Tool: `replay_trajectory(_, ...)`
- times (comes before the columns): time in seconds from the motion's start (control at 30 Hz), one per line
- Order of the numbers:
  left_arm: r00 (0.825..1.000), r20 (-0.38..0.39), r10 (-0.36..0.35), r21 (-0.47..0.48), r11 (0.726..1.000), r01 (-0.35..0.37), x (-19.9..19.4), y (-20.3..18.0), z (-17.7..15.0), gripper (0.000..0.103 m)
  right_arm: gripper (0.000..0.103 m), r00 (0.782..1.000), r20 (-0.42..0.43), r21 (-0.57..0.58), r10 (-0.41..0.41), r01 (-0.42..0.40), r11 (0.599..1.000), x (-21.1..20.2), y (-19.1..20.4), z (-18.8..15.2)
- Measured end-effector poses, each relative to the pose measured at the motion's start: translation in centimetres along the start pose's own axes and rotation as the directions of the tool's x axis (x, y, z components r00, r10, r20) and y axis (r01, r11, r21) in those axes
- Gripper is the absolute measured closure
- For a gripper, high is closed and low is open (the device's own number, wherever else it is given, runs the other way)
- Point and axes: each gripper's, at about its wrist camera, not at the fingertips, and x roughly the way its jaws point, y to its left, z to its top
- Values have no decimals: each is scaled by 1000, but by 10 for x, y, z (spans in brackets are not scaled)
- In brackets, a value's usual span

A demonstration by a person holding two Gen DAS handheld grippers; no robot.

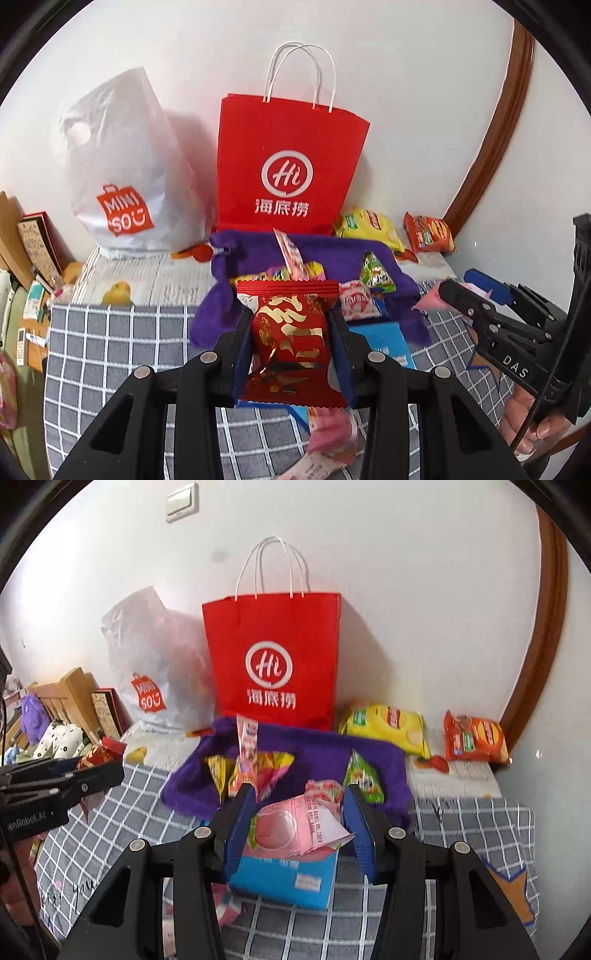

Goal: Organize snacks
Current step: 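Carry the red packet with the left gripper over the purple cloth while the right carries the pink packet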

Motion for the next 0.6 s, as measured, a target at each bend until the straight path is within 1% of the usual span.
replay_trajectory(0.13,1000,3,-12,-6,1000,12,8,3,13,66,53,1000,7,6,13,-13,1000,11,-1,14)
replay_trajectory(0.37,999,-14,-37,-37,999,36,27,13,35,67,54,999,-2,39,37,-37,999,35,-11,36)
replay_trajectory(0.6,999,-9,-45,-64,997,45,46,21,62,67,54,999,11,67,37,-38,997,59,-23,59)
